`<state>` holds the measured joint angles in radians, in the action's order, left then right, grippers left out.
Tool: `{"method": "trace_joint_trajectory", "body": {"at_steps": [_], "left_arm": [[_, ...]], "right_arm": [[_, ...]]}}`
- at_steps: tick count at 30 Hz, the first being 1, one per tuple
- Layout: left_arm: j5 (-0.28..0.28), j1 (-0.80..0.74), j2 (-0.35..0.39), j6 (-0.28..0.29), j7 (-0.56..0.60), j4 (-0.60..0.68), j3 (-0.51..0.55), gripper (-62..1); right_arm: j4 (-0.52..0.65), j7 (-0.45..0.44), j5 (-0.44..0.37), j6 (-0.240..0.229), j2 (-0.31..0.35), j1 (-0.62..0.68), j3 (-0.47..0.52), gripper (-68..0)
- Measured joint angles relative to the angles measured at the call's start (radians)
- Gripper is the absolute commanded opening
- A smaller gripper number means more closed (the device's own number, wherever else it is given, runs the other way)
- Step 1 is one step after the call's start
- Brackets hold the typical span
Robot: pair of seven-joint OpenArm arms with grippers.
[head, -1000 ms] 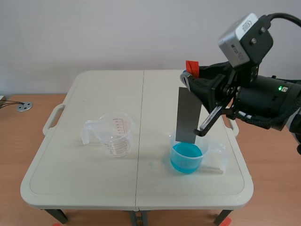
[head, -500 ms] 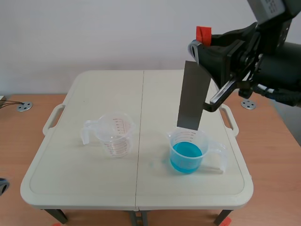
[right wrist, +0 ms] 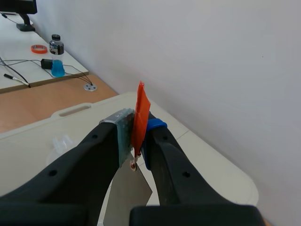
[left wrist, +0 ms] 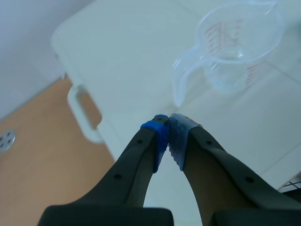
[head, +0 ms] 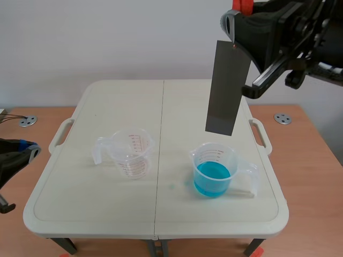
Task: Hold the metal plate by the orange handle, dip it into the blue solution, take it out and point at it, then put the plate back in the beaker on the left.
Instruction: 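Raise the plate and point at it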
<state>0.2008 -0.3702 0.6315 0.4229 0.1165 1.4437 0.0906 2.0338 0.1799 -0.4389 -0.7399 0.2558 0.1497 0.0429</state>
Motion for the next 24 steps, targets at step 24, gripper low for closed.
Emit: {"method": "trace_joint_trajectory", "body": {"at_steps": [24], "left_arm": [[-0.051,0.422,-0.086,0.197,-0.159,0.0,-0.336,-58.8]], "right_arm": [[0.049,0.071,-0.093,0.0,0.0,-0.002,0.028,-66.2]]}}
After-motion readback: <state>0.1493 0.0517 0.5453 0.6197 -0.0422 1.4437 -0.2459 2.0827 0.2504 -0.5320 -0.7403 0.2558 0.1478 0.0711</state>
